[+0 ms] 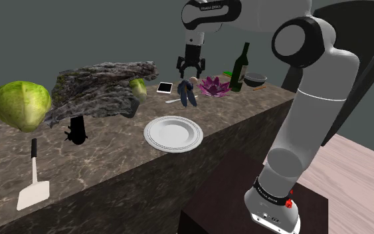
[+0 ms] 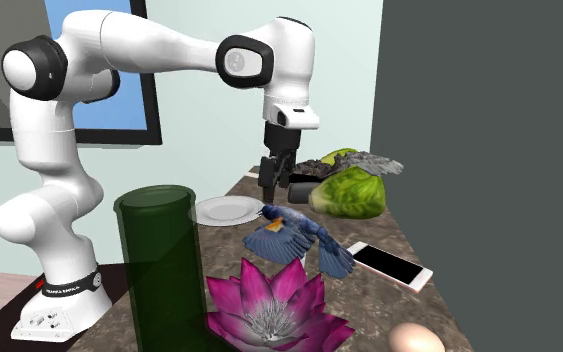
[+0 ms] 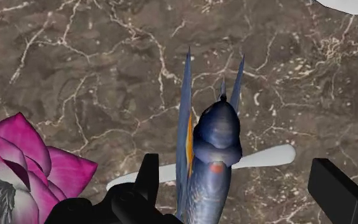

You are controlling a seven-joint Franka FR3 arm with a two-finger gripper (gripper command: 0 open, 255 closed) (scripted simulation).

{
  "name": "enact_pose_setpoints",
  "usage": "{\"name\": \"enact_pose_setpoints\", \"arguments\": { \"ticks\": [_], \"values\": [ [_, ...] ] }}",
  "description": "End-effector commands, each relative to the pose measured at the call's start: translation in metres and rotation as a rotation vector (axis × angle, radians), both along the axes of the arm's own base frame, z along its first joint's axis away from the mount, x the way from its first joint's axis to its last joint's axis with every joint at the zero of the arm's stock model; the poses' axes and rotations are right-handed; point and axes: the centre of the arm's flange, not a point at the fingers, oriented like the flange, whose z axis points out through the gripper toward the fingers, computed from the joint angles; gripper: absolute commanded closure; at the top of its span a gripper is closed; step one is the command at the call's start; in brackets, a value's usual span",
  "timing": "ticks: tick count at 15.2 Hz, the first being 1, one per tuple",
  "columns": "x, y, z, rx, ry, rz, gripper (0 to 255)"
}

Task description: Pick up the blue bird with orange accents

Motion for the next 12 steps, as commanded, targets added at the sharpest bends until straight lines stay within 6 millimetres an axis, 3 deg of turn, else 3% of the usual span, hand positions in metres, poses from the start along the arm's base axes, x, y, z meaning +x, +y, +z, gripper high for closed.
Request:
{"name": "enact_pose_setpoints", "arguments": {
  "ticks": [1,3,10,12],
  "values": [
    [0.021,-0.02,-0.01,0.02,0.008,-0.055,0],
    [0.033,-0.033,-0.016,0.032,0.013,-0.089,0],
    [0.033,-0.033,-0.056,0.032,0.013,-0.089,0],
    [0.033,-0.033,-0.056,0.032,0.013,-0.089,0]
  ]
}}
